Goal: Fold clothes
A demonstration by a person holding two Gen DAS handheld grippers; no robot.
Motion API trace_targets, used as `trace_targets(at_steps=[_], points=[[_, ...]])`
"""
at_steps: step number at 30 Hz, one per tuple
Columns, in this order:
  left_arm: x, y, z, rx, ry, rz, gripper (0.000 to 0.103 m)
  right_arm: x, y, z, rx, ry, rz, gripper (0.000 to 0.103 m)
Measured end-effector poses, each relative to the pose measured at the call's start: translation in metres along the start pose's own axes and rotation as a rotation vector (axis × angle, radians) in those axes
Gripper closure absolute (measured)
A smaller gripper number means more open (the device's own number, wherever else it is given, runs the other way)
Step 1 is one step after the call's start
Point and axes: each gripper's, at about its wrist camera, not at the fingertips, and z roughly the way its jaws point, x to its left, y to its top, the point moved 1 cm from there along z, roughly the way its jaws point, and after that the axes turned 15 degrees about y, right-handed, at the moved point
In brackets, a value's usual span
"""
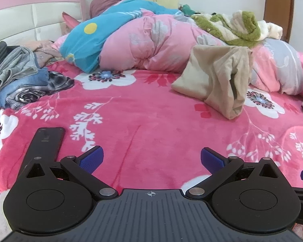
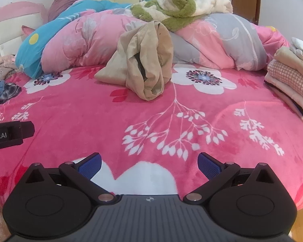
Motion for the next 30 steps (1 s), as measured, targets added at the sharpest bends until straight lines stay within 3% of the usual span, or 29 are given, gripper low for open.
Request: trace_targets(at_steps=[7, 12, 18, 23, 30], points=[[-0.011, -0.006, 0.002, 0.038, -0.002, 0.02, 0.0, -0.003, 0.001, 0.002, 0.016, 0.011, 0.045, 0.0], [-0.006, -0.005, 0.0, 0.033, 0.0, 0.008, 0.0, -0.004, 0.002, 0.004, 0.023, 0.002, 0.047, 0.0], [0.0, -0.005, -0.007, -0.032, 0.048, -0.011, 0.0, -0.004, 0.005, 0.005, 0.028, -0.011, 0.05, 0.0], [0.004, -0.001, -0.004, -0.003, 0.043, -0.071, 0.0, -0.004, 0.008, 0.006, 0.031, -0.018, 0.064, 0.0], [0.001, -0.001, 0.0, -0.005, 0.063, -0.042, 0.0, -0.003, 0.01, 0.006, 0.031, -0.024, 0.064, 0.0]])
